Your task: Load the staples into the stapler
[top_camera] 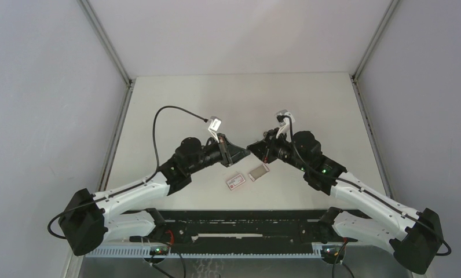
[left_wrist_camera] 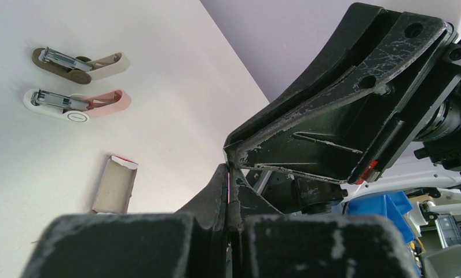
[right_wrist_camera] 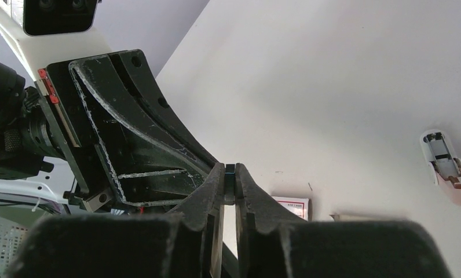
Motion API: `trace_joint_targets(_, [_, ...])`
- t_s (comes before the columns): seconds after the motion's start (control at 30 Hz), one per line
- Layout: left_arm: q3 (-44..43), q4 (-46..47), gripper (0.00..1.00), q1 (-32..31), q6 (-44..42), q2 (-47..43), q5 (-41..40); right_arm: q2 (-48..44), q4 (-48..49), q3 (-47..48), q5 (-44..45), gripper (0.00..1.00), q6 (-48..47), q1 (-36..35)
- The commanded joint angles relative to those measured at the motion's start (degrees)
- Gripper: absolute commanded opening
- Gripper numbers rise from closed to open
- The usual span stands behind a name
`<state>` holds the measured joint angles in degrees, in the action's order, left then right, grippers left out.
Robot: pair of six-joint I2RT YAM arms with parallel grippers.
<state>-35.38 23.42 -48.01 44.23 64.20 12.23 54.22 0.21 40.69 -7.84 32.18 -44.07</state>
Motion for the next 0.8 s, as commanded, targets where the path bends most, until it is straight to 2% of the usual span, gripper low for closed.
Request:
trace_joint_targets(0.0, [-4.4, 4.8, 0.00, -0.2, -0.9, 0.1, -0.1, -0.3, 0.7, 2.4, -2.4, 0.10, -1.2, -1.2])
trace_joint_targets(0.3, [-3.0, 4.9, 0.00, -0.2, 0.4, 0.4, -0.6, -2.8, 0.3, 2.4, -2.1, 0.44, -1.9, 0.1])
trace_joint_targets(0.4, [-2.1, 4.9, 0.00, -0.2, 0.7, 0.2, -0.8, -3.9, 0.5, 2.4, -4.0, 0.53, -1.9, 1.8])
trace_joint_targets(0.53, [-0.6, 5.0, 0.00, -0.2, 0.6, -1.0, -1.3, -5.2, 0.4, 2.4, -8.8, 0.58, -2.0, 5.4])
trace_joint_targets(0.77, [2.1, 7.3, 0.00, 0.0, -2.4, -4.8, 2.1, -6.8, 6.3, 1.1, -28.5, 0.61, -1.3, 13.6])
